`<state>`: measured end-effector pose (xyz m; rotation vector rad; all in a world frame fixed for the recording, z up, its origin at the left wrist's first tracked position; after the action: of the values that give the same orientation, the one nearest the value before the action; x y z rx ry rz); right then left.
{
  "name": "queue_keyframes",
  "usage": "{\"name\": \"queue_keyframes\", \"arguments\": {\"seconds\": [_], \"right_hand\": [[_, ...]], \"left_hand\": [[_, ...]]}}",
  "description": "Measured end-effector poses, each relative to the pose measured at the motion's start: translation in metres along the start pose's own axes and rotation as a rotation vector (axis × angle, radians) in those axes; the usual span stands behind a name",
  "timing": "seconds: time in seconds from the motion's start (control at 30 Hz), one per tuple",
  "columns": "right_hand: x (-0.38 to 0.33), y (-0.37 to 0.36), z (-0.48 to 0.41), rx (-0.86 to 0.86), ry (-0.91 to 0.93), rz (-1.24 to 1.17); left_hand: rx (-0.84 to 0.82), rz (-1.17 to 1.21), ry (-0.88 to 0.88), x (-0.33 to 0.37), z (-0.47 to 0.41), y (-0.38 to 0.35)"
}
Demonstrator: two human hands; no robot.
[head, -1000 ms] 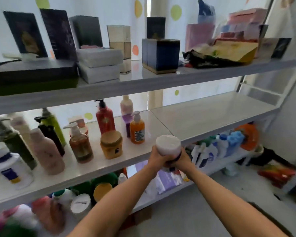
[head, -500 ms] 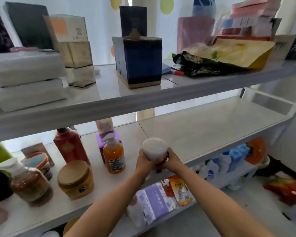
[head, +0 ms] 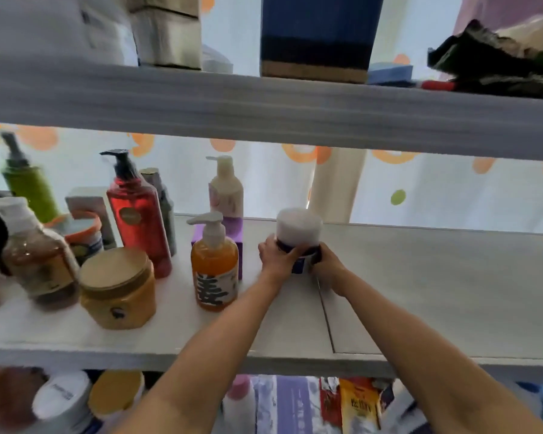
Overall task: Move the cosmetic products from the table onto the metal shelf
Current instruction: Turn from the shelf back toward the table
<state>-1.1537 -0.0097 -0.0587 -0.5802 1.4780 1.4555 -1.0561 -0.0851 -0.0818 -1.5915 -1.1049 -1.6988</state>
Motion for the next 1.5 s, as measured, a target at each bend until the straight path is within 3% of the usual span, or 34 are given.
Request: {"name": "queue_keyframes", "arguments": {"seconds": [0.17,0.27,0.47,0.57,0.7,0.93,1.13,1.3,1.5], "right_hand": [[0.008,0.005,-0.037,-0.039,0.046,-0.017],[0.010,0.005,-0.049,-0.050,0.087,-0.066],[0.021,-0.003,-0.037,0.187,0.140,-0.134],[0.013,-0.005,-0.023,0.120,0.141,-0.037],[0.019,-0.003,-0.020,-0.039,0.177,0.249],[0.032,0.016,0.020,-0.291,0.105,0.782],[0.021,-0.002,0.070,-0.431,0.111,0.888],[0.013,-0.026,0.119,-0.447,0.136,0.916],[-0.022,-0.093,0.179,-0.524,0.205,0.952]], "left_hand": [[0.037,0.134,-0.012,-0.004,-0.017,-0.005],[0.121,0.023,0.003,-0.005,-0.028,-0.005],[0.210,-0.152,0.058,-0.005,-0.026,-0.006],[0.142,-0.320,0.106,-0.001,-0.010,-0.009],[-0.040,-0.761,0.295,-0.002,0.022,-0.010],[-0.384,-1.045,0.399,0.021,0.084,0.002],[-0.510,-1.182,0.417,0.039,0.130,0.013],[-0.605,-1.309,0.299,0.042,0.176,0.026],[-0.537,-1.344,0.305,0.029,0.256,0.088]]}}
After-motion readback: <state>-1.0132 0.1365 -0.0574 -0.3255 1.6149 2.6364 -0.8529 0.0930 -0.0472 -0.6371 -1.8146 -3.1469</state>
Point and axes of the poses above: each hand's wrist, its own z-axis away from the middle knuckle, its own y-axis out of the back of the hand, x = y × z, the point moved 3 cm from there along -z, towards the middle knuckle, and after that the axes turned 12 degrees about -x, right-handed, at the moved point
